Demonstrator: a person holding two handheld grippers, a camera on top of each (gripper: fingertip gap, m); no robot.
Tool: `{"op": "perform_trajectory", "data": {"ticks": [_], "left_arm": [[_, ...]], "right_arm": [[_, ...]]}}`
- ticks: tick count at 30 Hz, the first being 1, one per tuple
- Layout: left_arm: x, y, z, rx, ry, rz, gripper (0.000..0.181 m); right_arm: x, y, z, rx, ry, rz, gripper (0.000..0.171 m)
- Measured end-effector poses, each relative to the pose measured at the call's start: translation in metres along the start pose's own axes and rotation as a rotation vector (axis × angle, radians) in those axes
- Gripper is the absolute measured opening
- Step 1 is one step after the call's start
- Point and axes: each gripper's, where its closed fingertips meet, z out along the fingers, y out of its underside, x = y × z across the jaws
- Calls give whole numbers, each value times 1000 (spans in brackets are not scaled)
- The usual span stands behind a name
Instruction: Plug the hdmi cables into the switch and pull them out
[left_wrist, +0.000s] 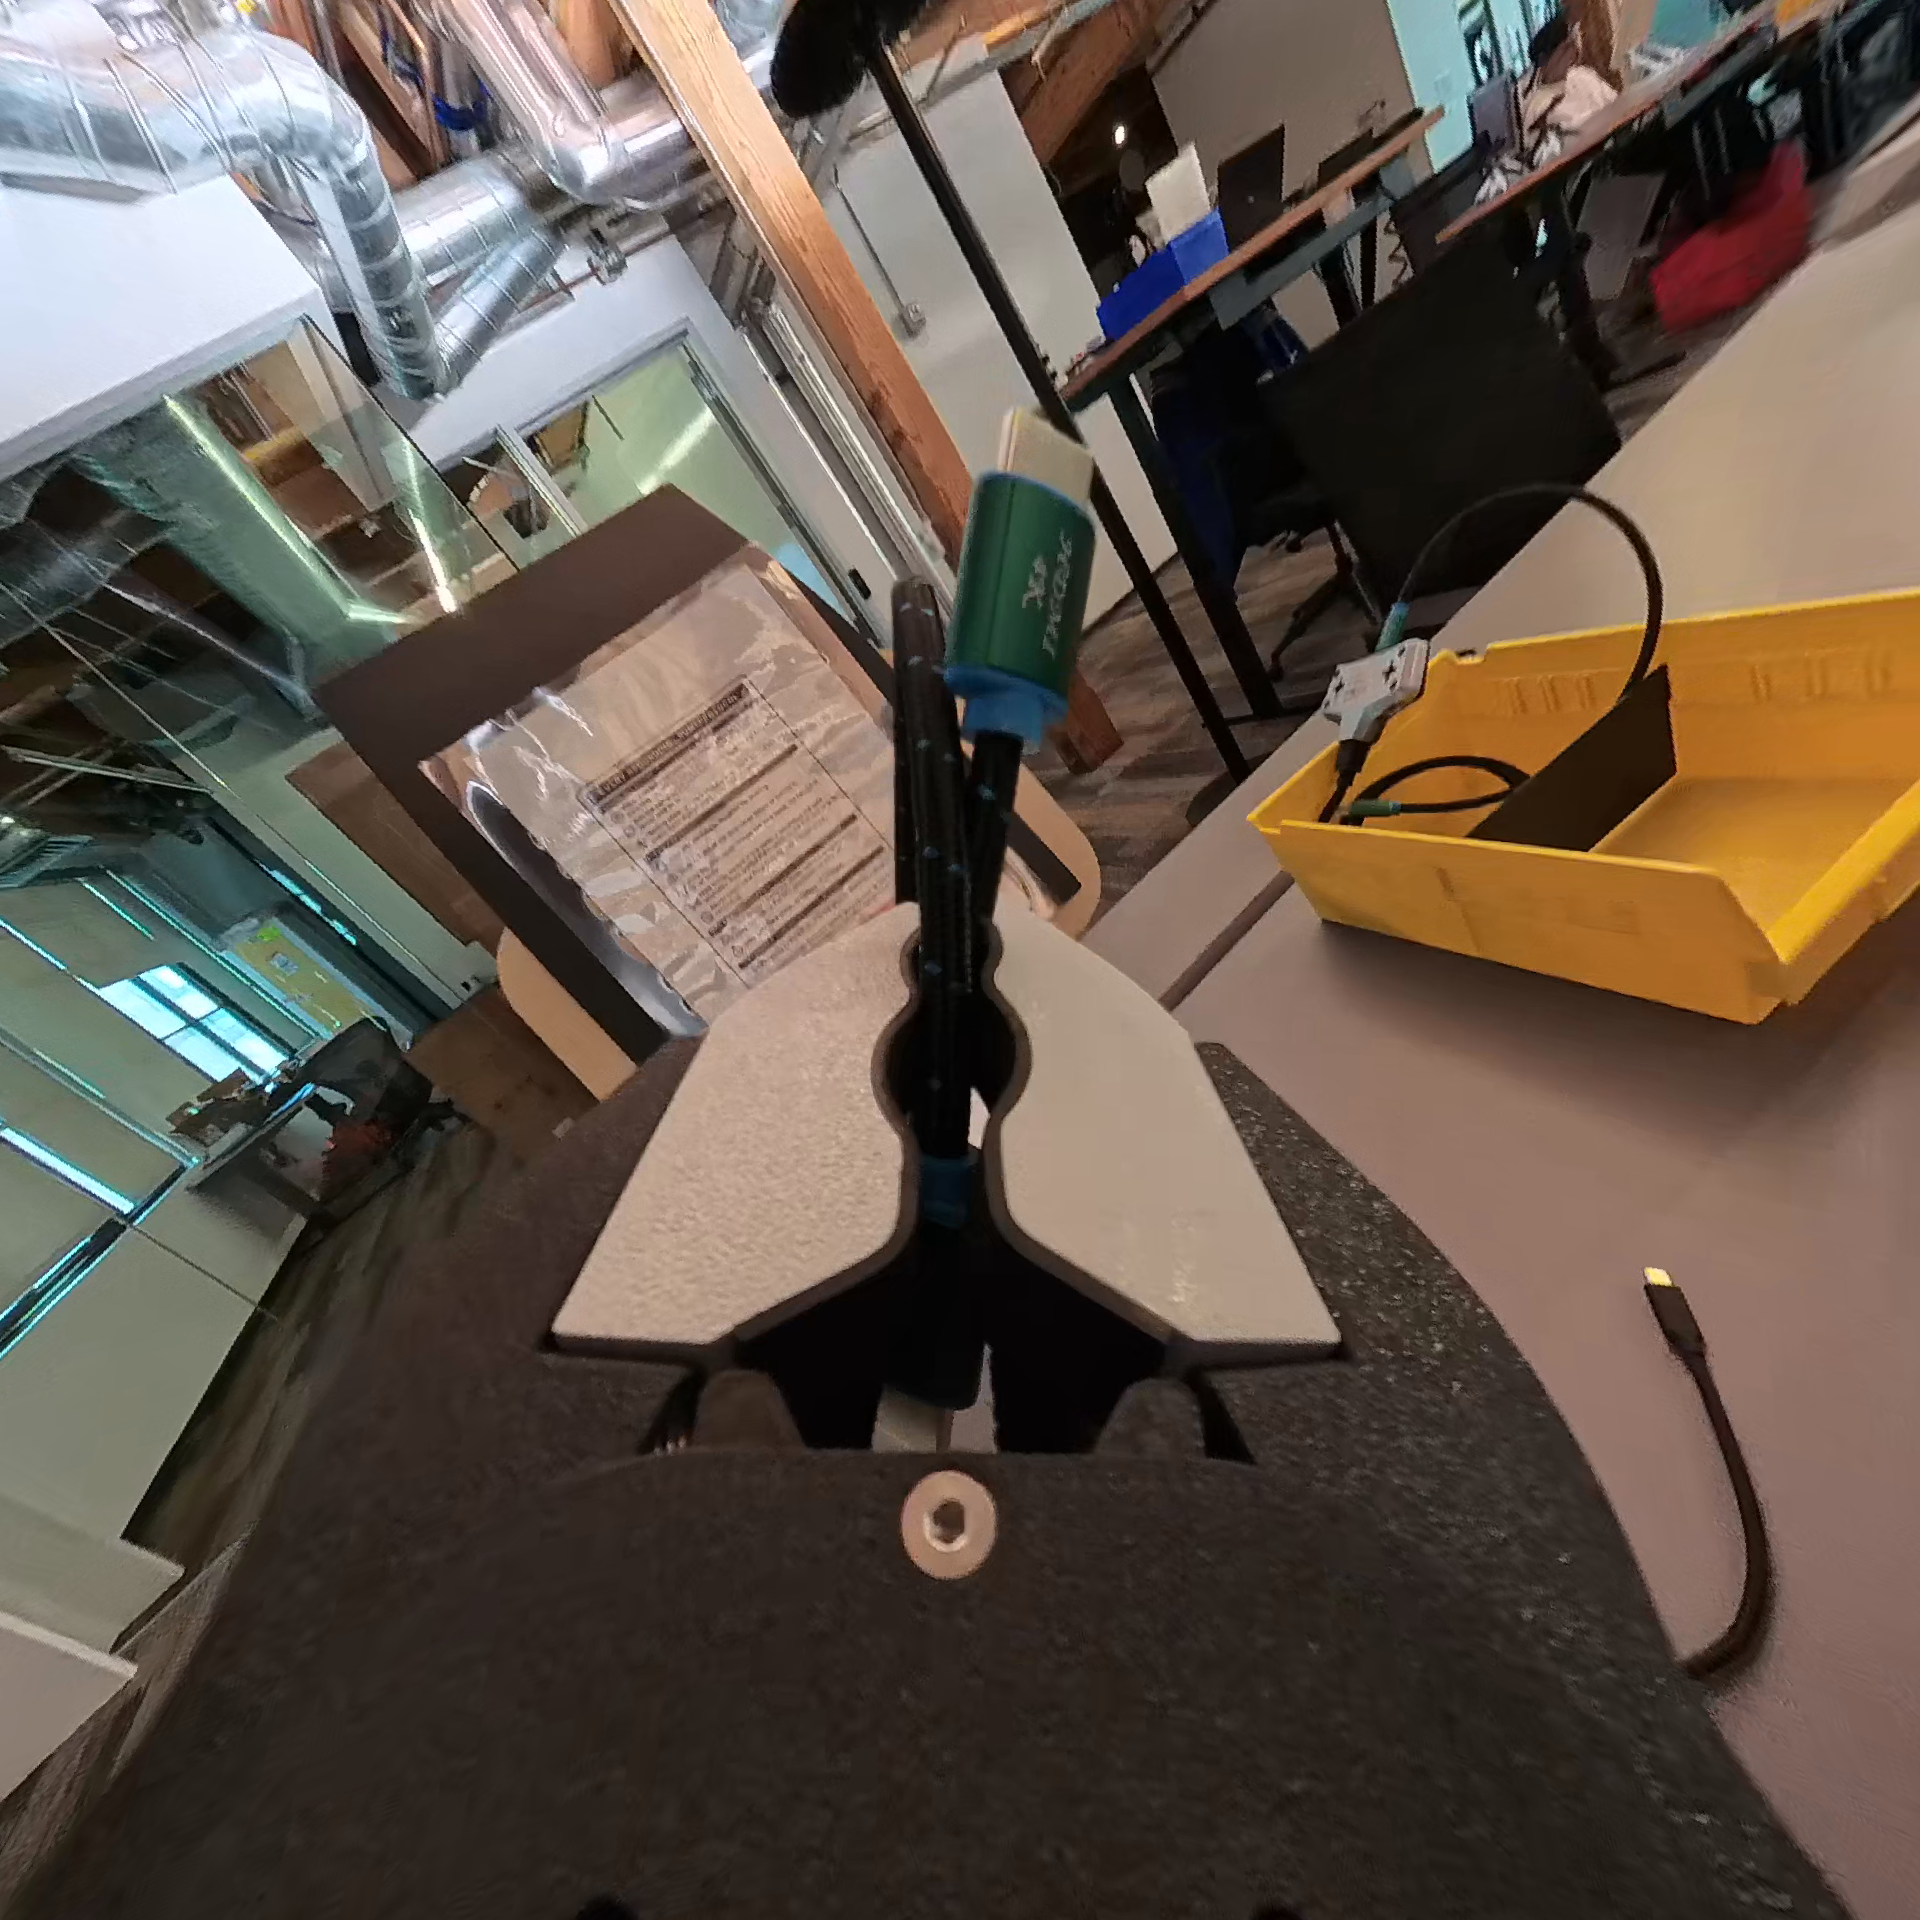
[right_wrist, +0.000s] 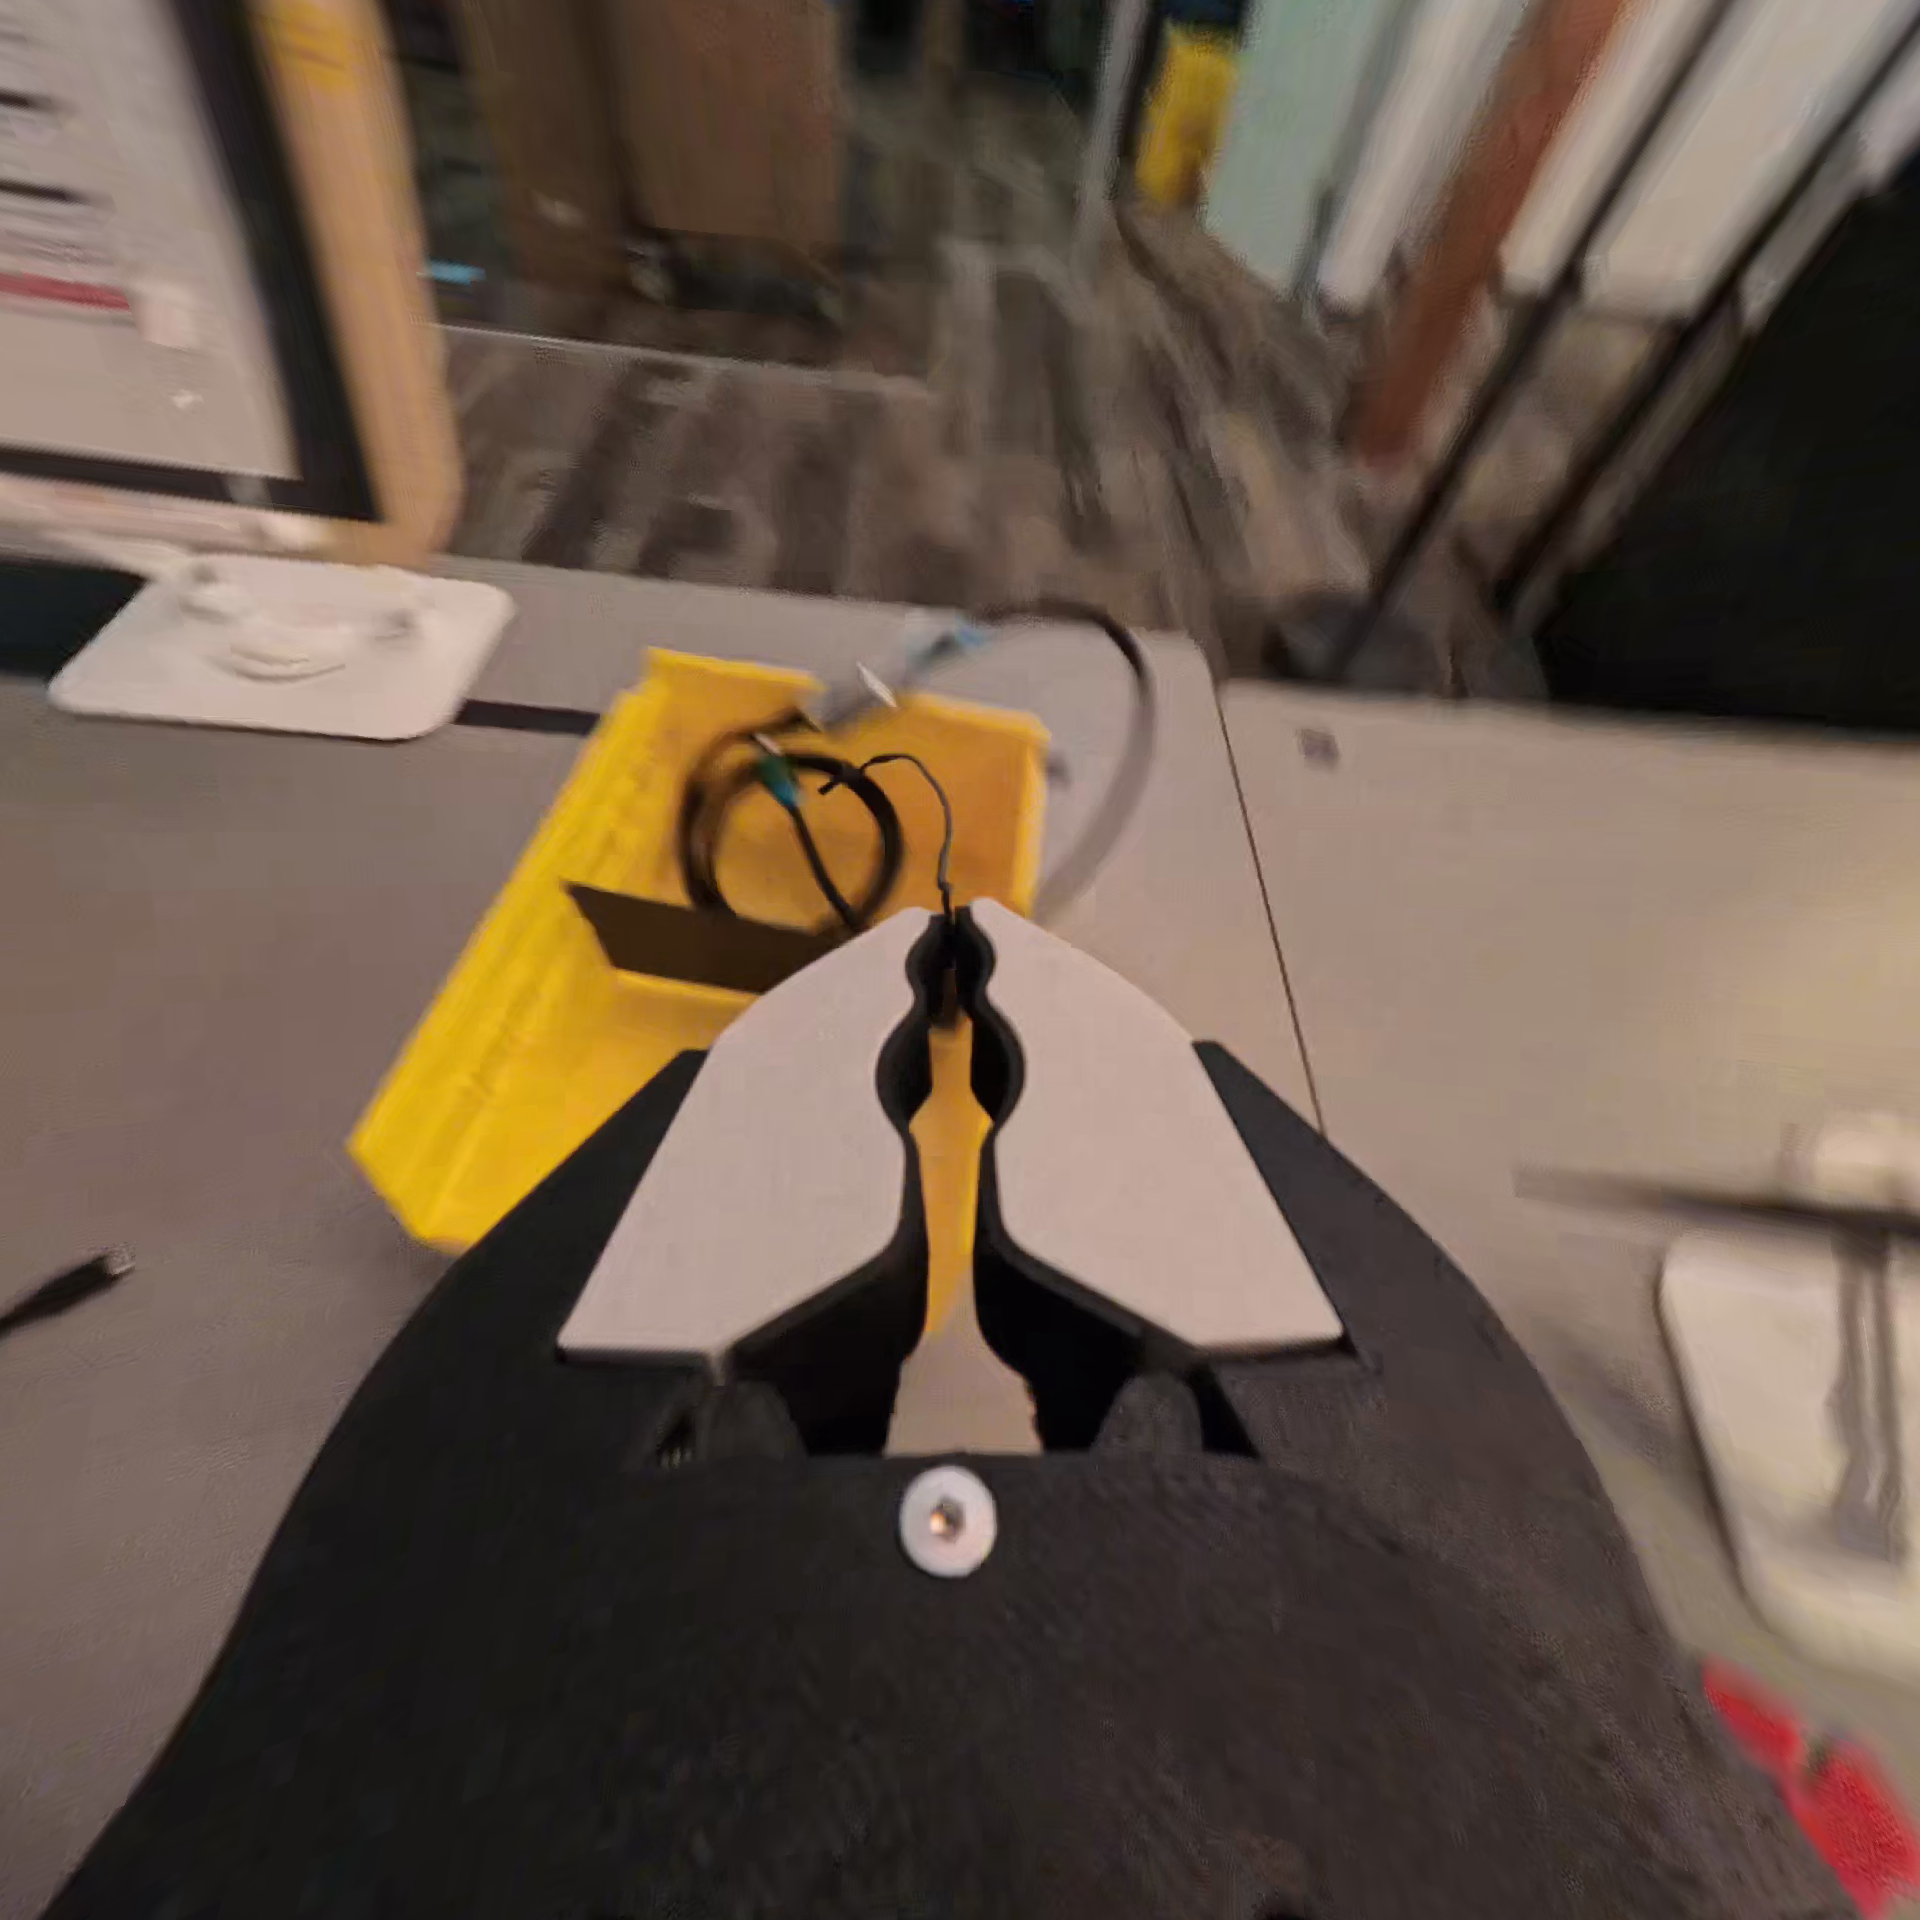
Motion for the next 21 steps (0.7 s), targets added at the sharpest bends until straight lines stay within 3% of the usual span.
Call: {"op": "perform_trajectory", "data": {"ticks": [1, 5, 9, 15, 21], "left_arm": [[1, 4, 3, -16, 6, 2, 3], [8, 17, 14, -69, 43, -14, 3], [15, 27, 24, -111, 67, -2, 3], [28, 38, 36, -148, 116, -11, 3], [27, 48, 40, -170, 132, -27, 3]], "right_arm": [[33, 25, -7, -41, 13, 133, 2], [147, 121, -47, -38, 195, 625, 2], [224, 191, -76, 57, 390, 863, 2], [251, 284, -55, -120, 492, 1046, 2], [255, 320, -34, -215, 500, 1097, 3]]}}
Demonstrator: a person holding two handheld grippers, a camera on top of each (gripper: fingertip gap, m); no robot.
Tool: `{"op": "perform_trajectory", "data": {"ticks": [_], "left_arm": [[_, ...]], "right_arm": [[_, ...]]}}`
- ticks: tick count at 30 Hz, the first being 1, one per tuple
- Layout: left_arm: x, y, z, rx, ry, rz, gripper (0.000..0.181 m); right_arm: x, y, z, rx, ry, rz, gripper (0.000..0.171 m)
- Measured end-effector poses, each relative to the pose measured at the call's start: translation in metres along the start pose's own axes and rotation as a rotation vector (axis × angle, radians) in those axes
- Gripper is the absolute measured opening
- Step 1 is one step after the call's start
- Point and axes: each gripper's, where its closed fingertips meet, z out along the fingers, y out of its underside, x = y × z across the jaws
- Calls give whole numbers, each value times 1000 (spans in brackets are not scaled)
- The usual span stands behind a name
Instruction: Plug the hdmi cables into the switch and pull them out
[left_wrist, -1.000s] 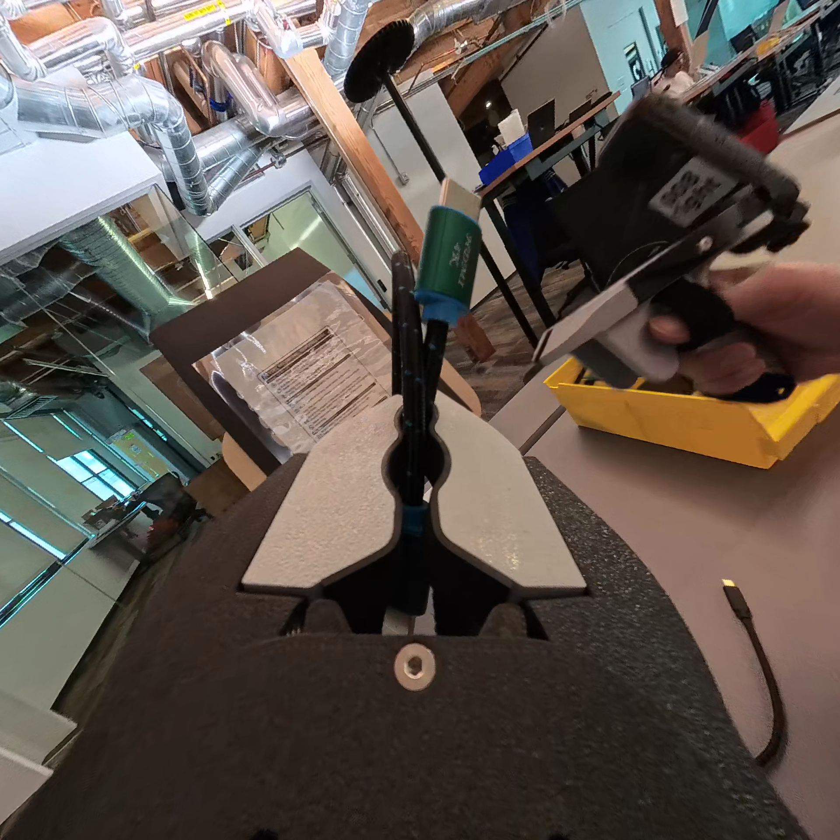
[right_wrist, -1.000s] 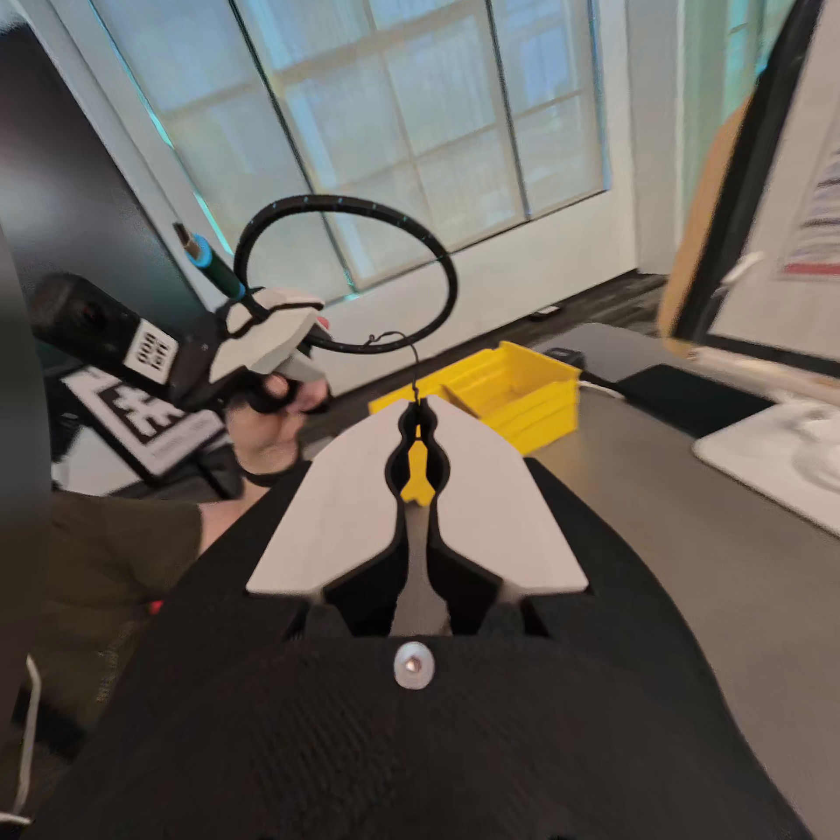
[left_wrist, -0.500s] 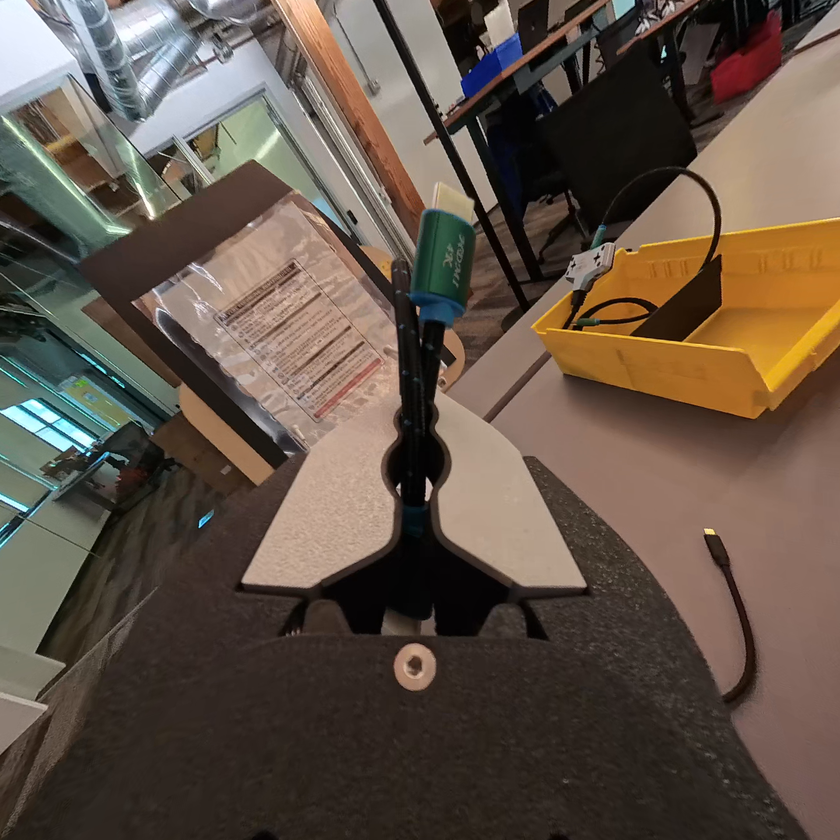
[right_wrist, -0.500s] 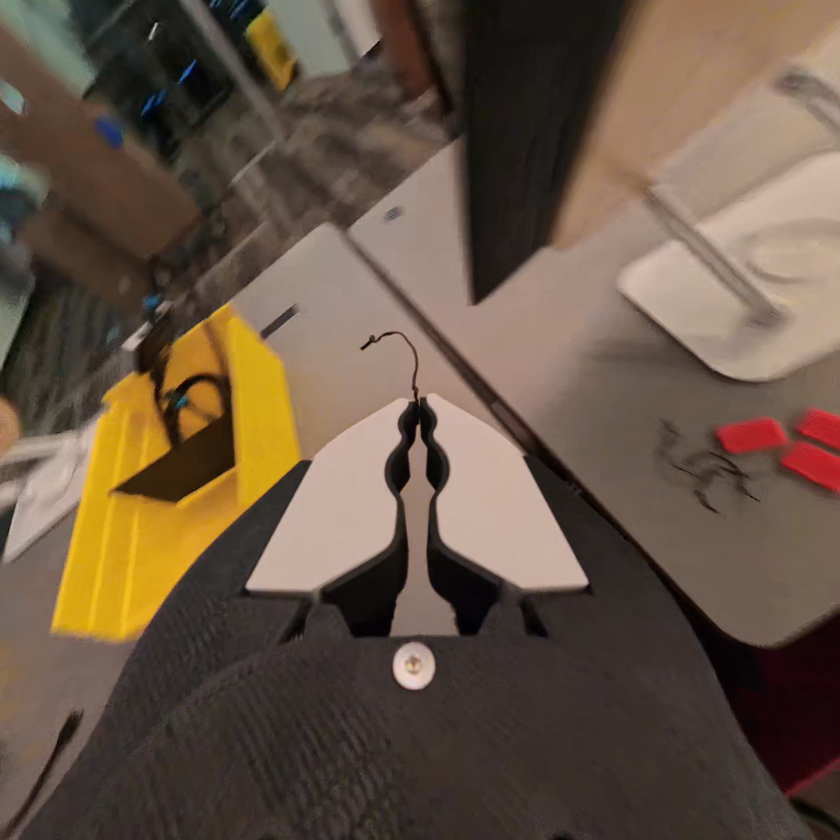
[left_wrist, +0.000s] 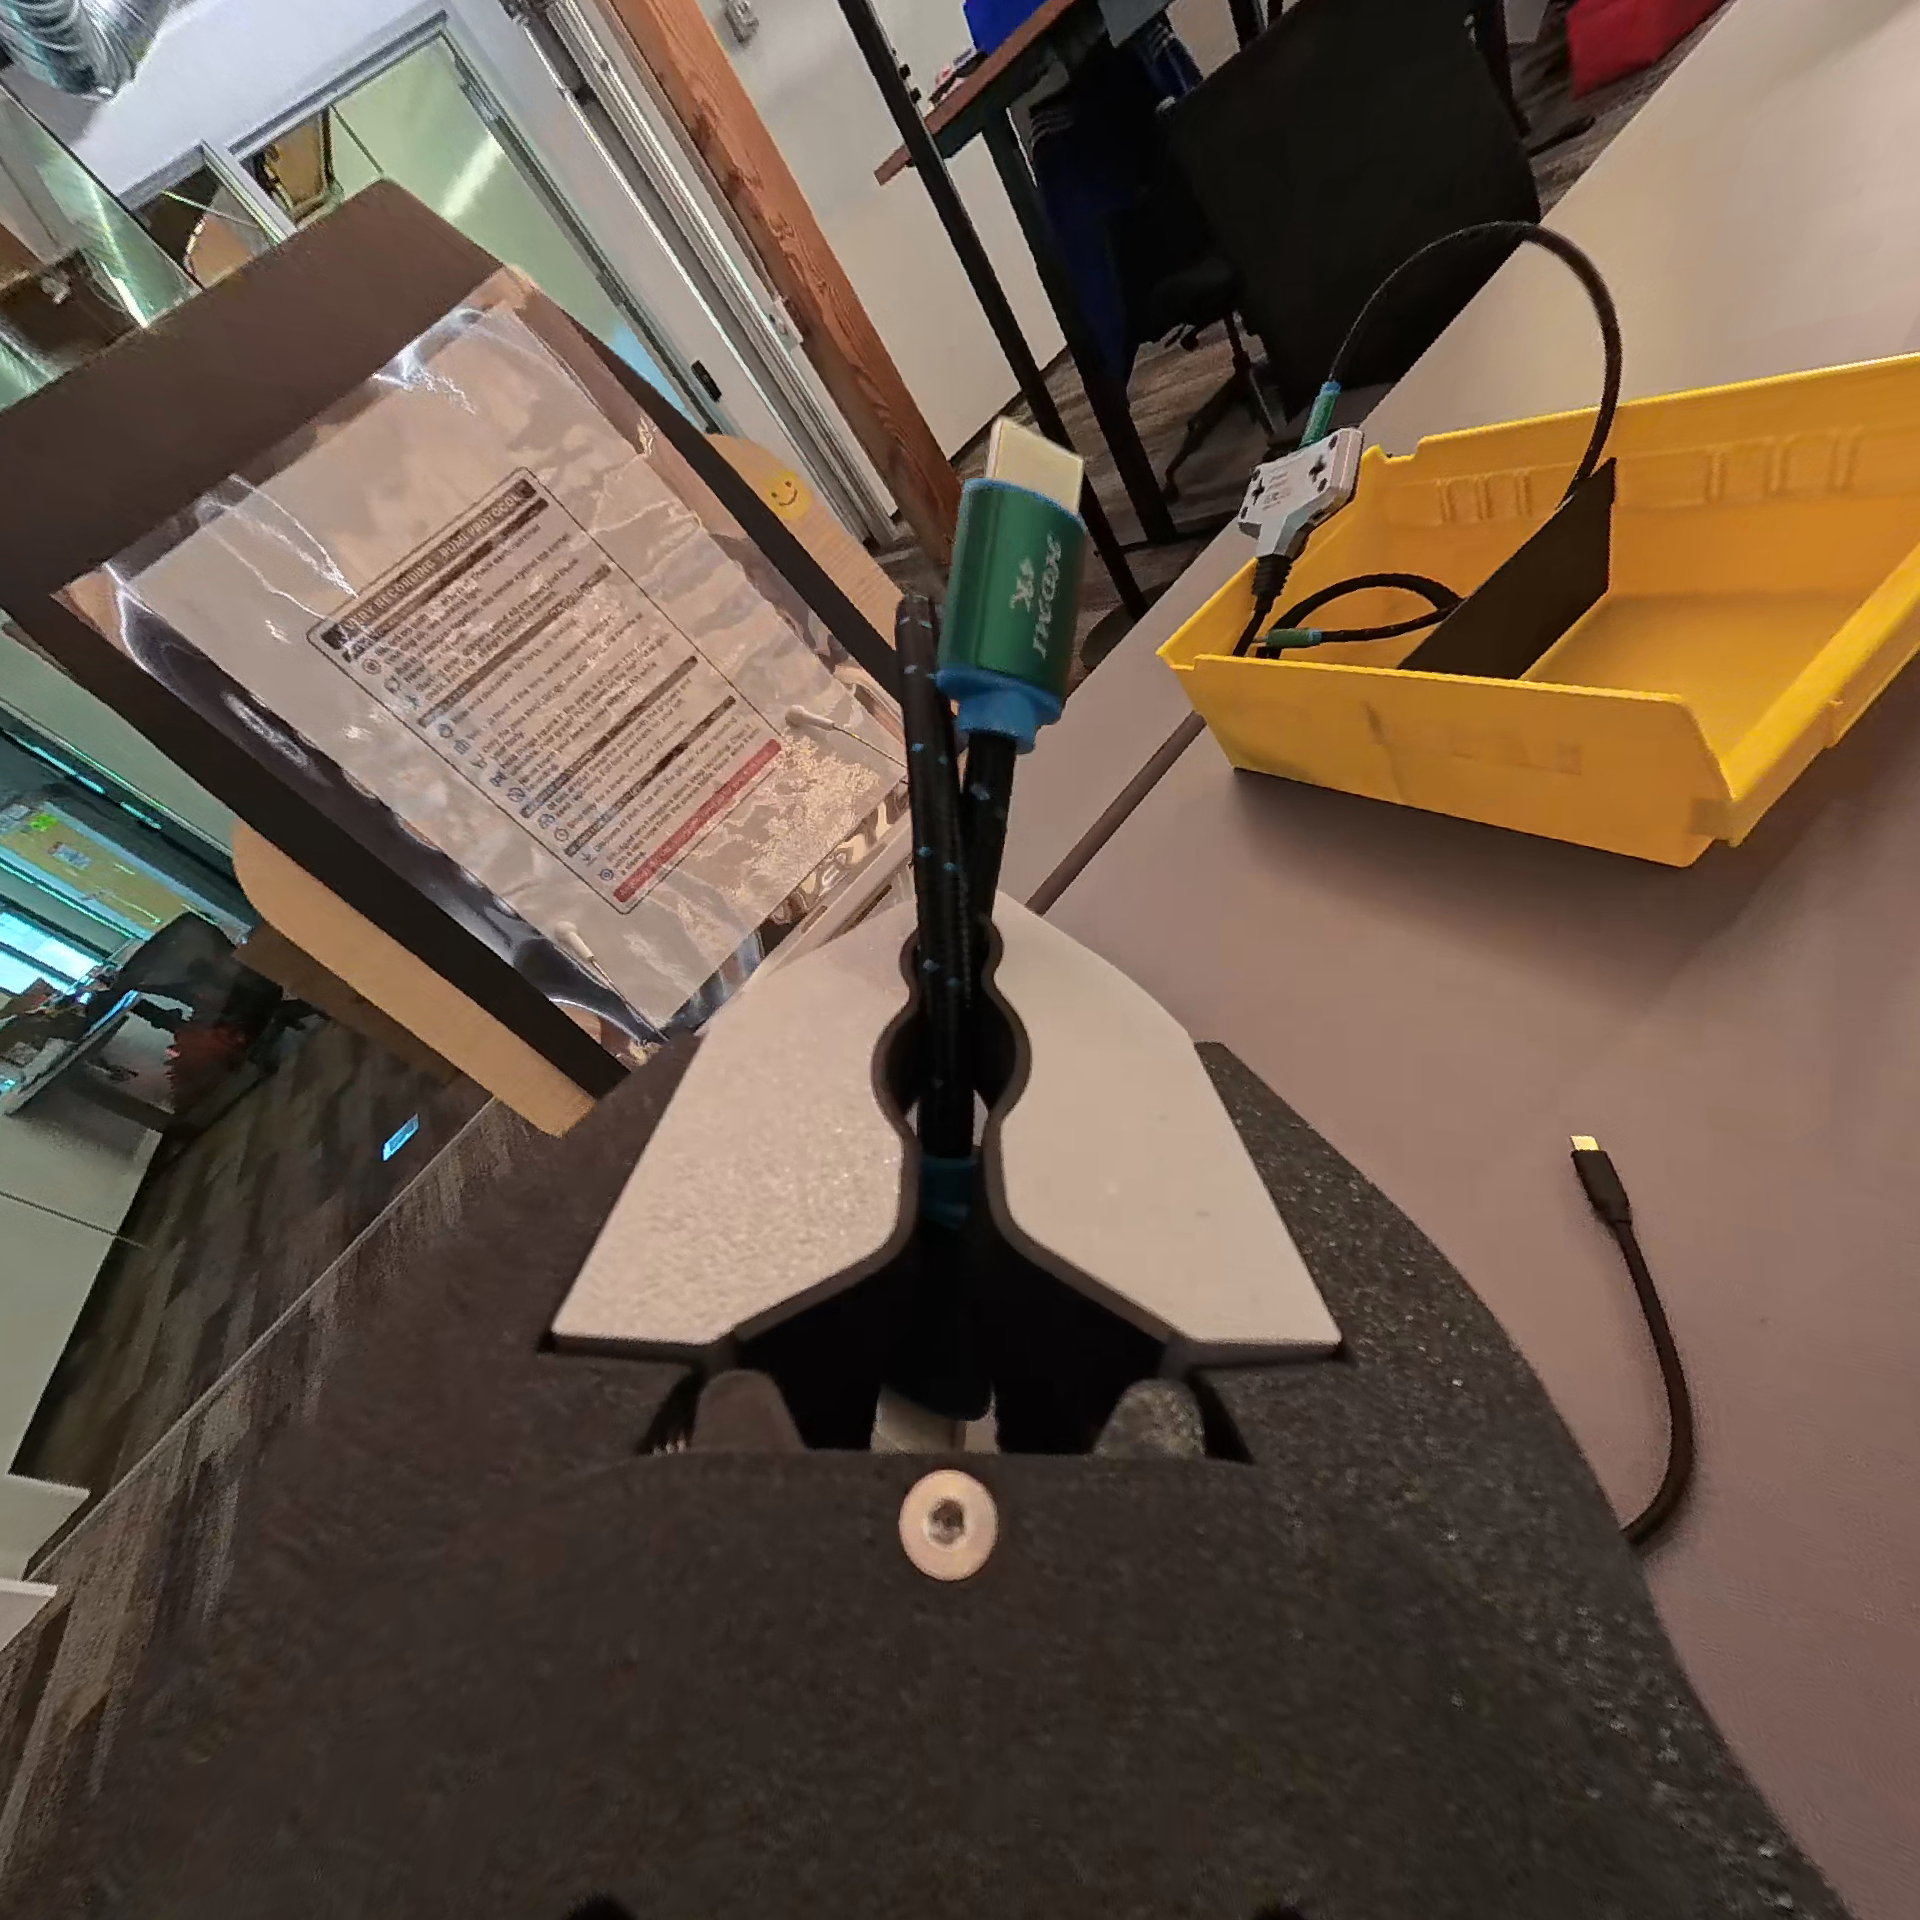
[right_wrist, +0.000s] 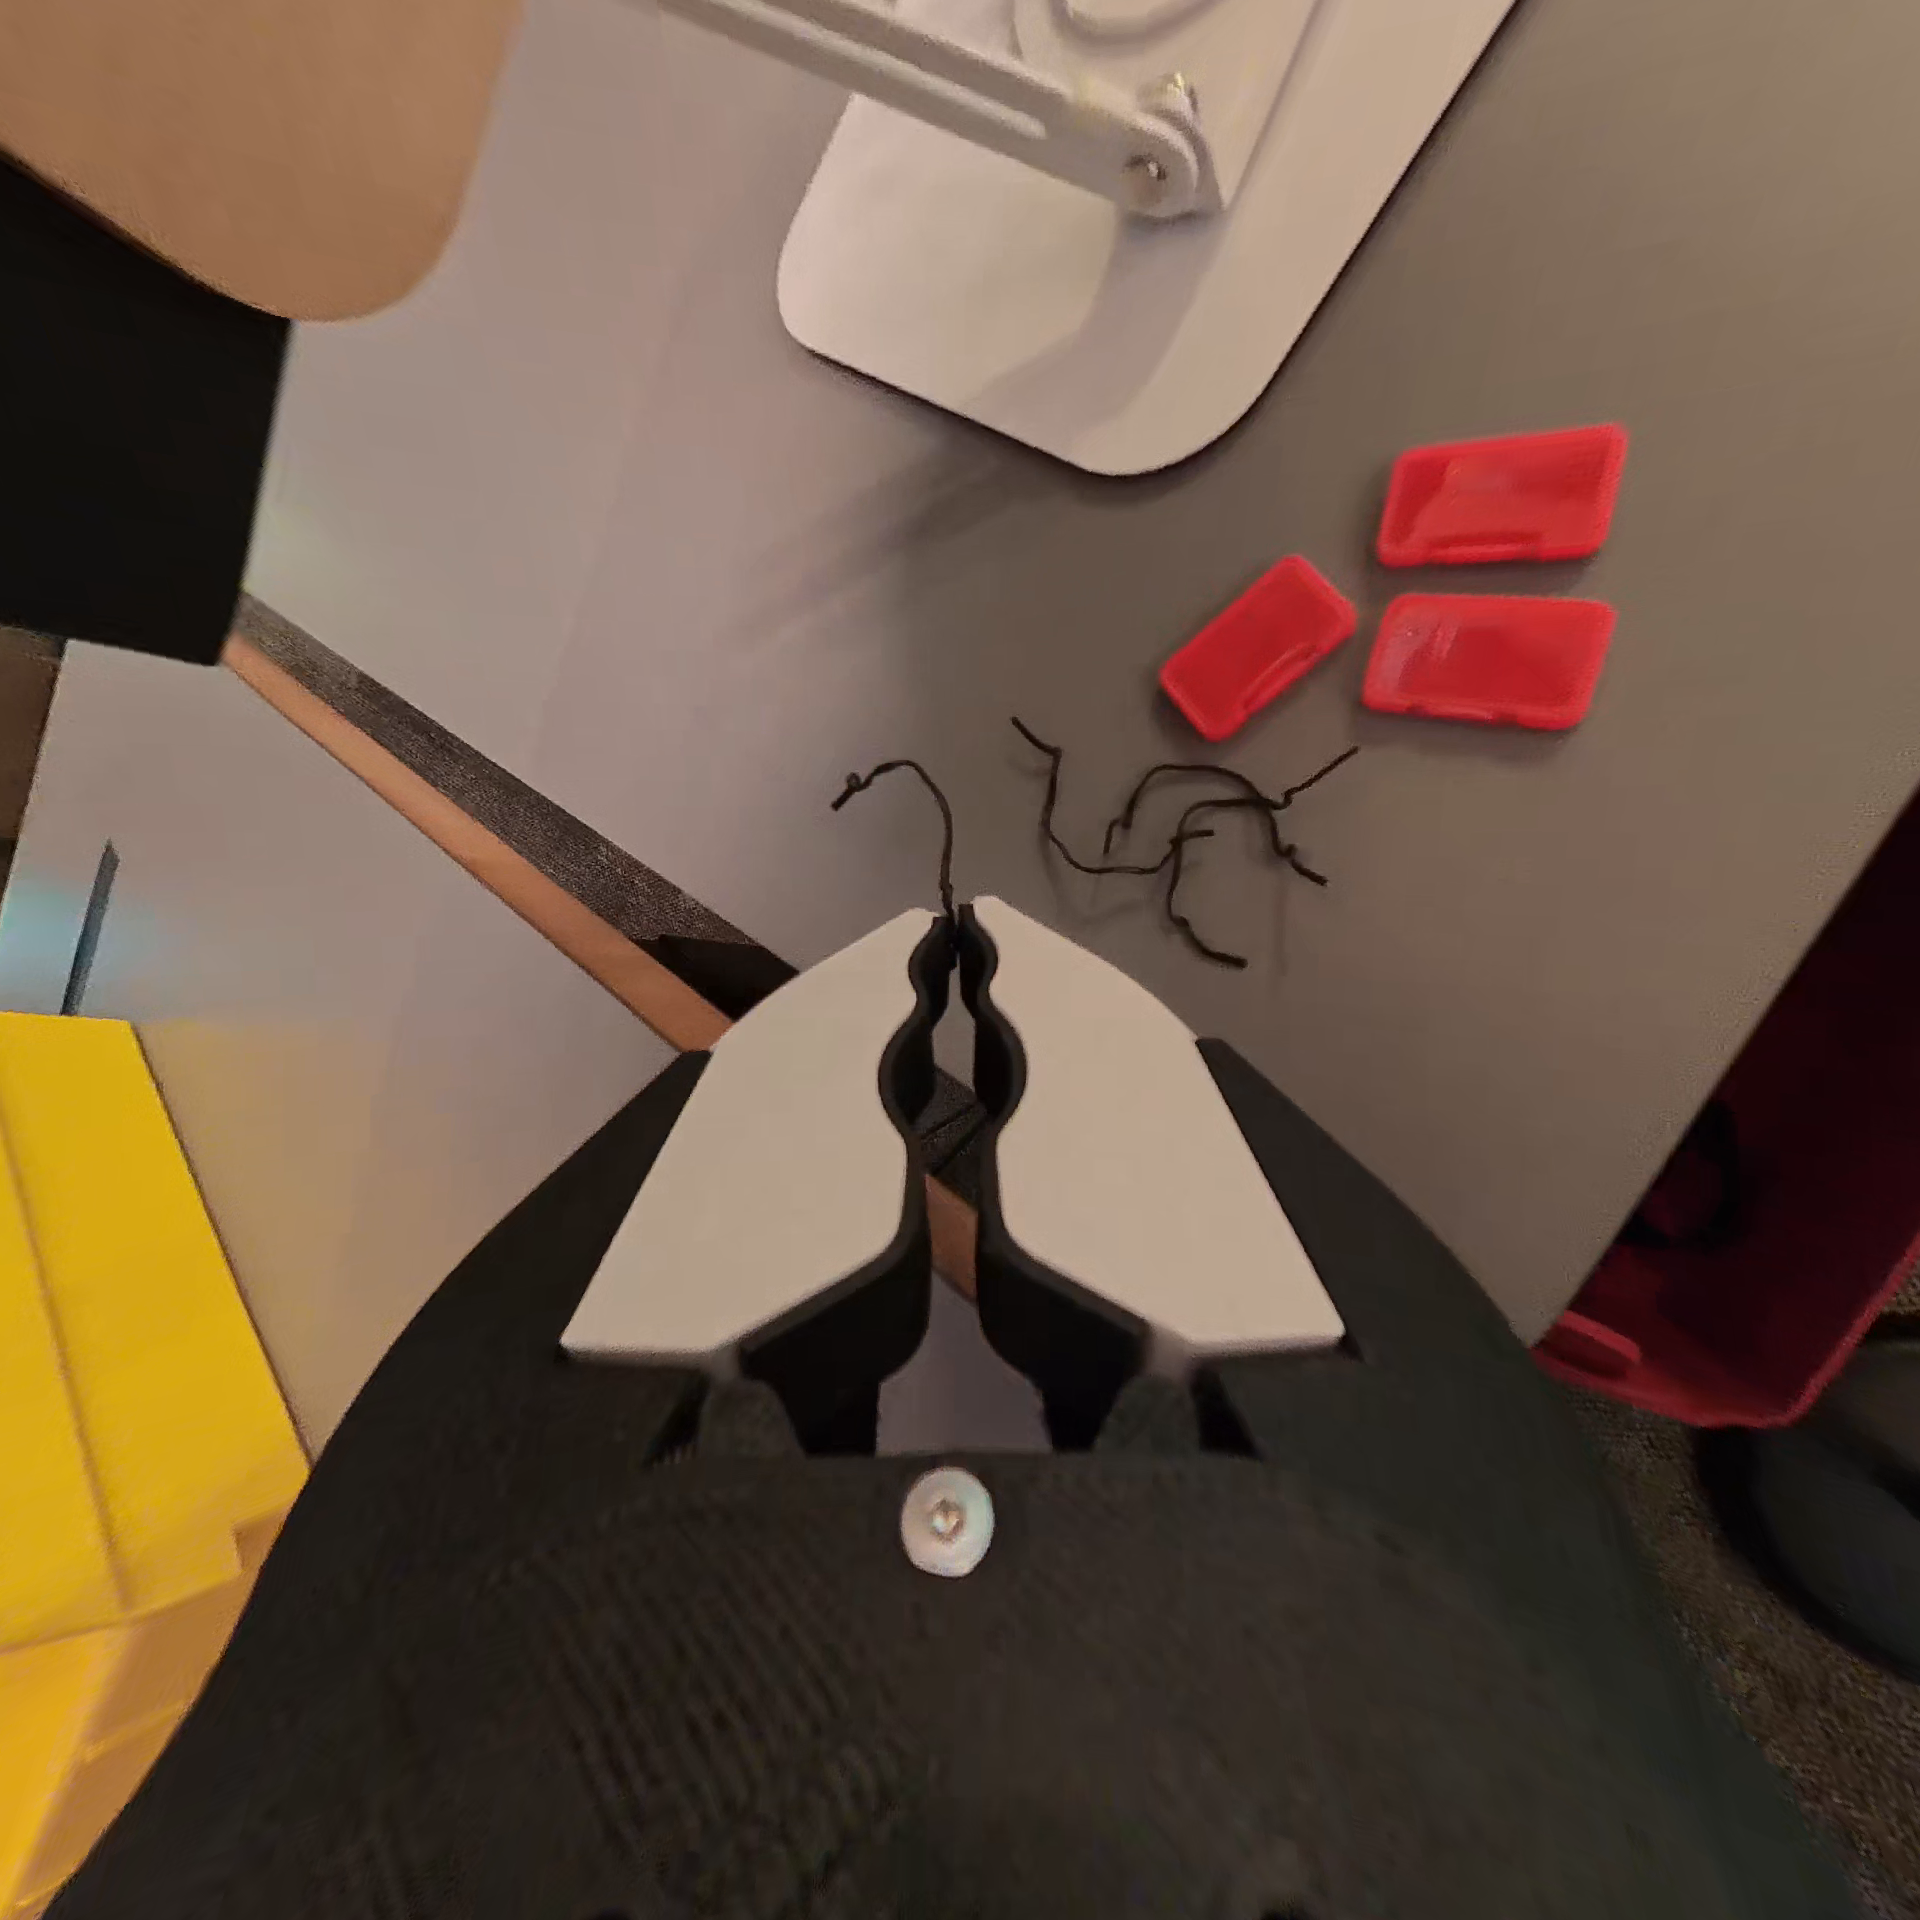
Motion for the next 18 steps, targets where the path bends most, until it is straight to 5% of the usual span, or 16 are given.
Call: {"op": "perform_trajectory", "data": {"ticks": [4, 9, 14, 18], "left_arm": [[-3, 0, -1, 4, 0, -6, 3], [-2, 1, -2, -5, 6, -4, 3], [-1, -4, -7, 12, 8, 1, 3], [2, -8, -10, 27, 28, -7, 3]], "right_arm": [[15, 1, 15, 24, 65, 35, 4], [34, -31, -12, 247, 117, 139, 53], [-29, -110, -171, 920, -213, 114, 43], [-131, -105, -273, 1187, -566, -172, 39]]}}
